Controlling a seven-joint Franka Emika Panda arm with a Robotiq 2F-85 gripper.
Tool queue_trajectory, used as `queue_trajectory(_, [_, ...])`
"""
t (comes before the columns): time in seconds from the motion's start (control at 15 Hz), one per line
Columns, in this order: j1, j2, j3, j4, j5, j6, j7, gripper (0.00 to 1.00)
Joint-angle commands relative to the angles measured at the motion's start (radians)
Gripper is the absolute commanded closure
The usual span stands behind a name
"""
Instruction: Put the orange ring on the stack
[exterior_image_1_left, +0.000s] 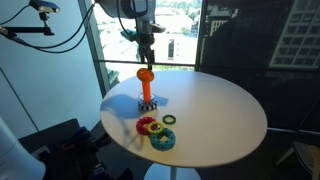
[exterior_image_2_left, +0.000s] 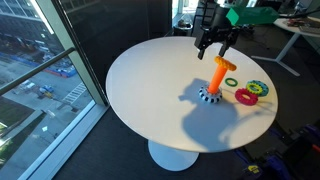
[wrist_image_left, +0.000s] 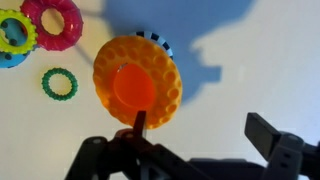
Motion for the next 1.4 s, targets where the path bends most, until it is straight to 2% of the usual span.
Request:
queue_trajectory(0.0, [-0.002, -0.028, 0.000, -0.041, 0.028, 0.033, -0.033, 0.00])
queue_trajectory(0.53, [-0.002, -0.059, -0.001, -0.068, 0.019, 0.043, -0.023, 0.00])
queue_trajectory(1.33, [-0.001, -0.117, 0.003, -0.082, -0.010, -0.065, -0.003, 0.00])
